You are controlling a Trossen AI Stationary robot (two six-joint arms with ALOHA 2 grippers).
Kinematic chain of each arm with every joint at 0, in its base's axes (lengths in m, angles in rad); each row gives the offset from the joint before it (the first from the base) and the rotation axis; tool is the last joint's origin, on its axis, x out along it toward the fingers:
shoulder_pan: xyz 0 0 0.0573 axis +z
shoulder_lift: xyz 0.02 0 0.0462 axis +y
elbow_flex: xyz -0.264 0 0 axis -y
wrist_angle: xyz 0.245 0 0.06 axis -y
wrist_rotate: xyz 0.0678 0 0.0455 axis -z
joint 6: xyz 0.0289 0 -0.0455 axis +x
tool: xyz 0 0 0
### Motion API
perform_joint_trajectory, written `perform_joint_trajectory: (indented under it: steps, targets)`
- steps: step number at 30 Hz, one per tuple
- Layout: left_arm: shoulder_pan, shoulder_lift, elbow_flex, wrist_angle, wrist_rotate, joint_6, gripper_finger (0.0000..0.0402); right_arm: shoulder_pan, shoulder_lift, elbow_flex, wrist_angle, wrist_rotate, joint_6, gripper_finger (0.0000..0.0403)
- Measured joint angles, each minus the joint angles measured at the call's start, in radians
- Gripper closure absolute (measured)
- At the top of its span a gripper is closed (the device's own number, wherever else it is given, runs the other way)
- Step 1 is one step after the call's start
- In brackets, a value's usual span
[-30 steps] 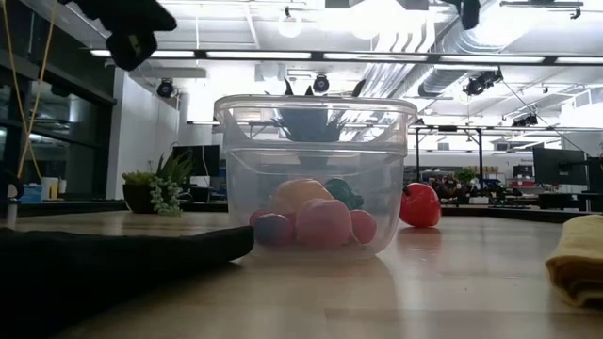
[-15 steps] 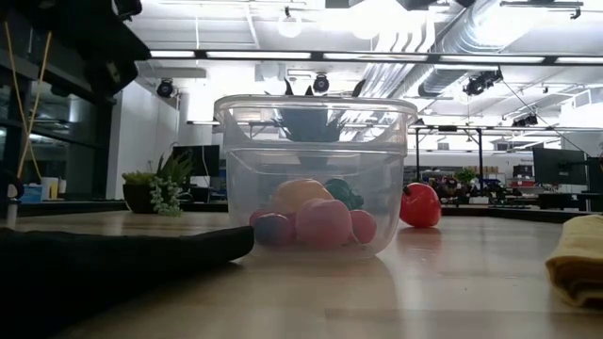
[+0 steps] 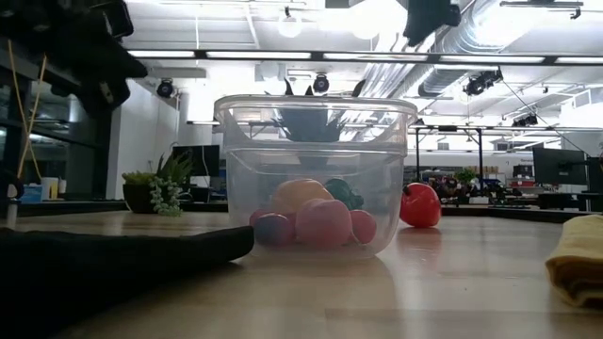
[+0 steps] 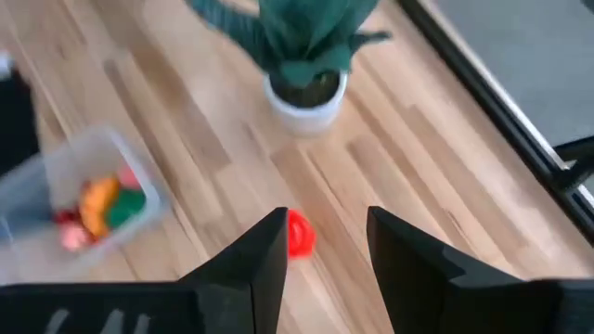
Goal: Pick and placing Produce into tupperware
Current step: Put the apple into the transparent container
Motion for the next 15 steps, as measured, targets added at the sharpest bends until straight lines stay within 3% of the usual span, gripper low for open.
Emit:
perform_joint_trajectory:
  steps: [6,15]
  targets:
    - [0.0,-0.016,-0.039,0.018,-0.019,-0.025,0.0401,0.0,0.081,0.0,-0.084,-0.029,-0.129,0.0251]
    - [0.0,-0.022,-0.068,0.021,-0.019,-0.03,0.0401,0.0,0.181,0.0,-0.107,-0.051,-0.238,0.0196]
